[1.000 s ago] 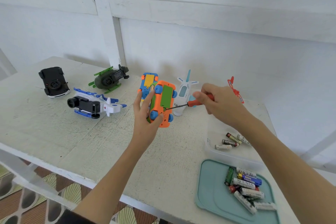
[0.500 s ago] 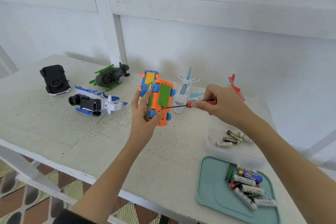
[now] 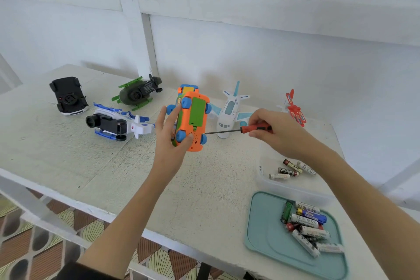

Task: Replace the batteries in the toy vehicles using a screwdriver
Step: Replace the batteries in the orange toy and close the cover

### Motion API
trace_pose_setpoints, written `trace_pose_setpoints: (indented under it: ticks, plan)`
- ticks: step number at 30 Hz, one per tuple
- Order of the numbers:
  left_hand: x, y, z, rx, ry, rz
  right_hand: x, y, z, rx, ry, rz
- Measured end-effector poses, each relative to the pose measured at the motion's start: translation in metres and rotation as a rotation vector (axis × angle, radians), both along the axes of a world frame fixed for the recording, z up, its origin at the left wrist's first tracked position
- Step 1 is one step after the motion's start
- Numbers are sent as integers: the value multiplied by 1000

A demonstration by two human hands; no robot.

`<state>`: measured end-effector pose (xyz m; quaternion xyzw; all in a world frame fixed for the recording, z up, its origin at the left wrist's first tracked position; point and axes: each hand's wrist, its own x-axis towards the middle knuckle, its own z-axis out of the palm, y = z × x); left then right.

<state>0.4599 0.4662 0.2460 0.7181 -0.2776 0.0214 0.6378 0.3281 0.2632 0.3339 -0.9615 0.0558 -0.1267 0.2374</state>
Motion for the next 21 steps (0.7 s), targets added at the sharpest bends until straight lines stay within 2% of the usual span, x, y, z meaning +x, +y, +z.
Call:
trace_pose_setpoints:
  ticks: [2,6,15,21]
  plan:
    - [6,10,-3,-11,-13,27,-1,-4,-5,44,-50,70]
    - [13,25,-10,17,25,70,3,4,-35,-50,-26,191]
    - [1,27,-19,39,29,79,7,37,-82,-142,282,349]
    - [-6,28,-19,28,46,66,10,41,-92,-169,360,345]
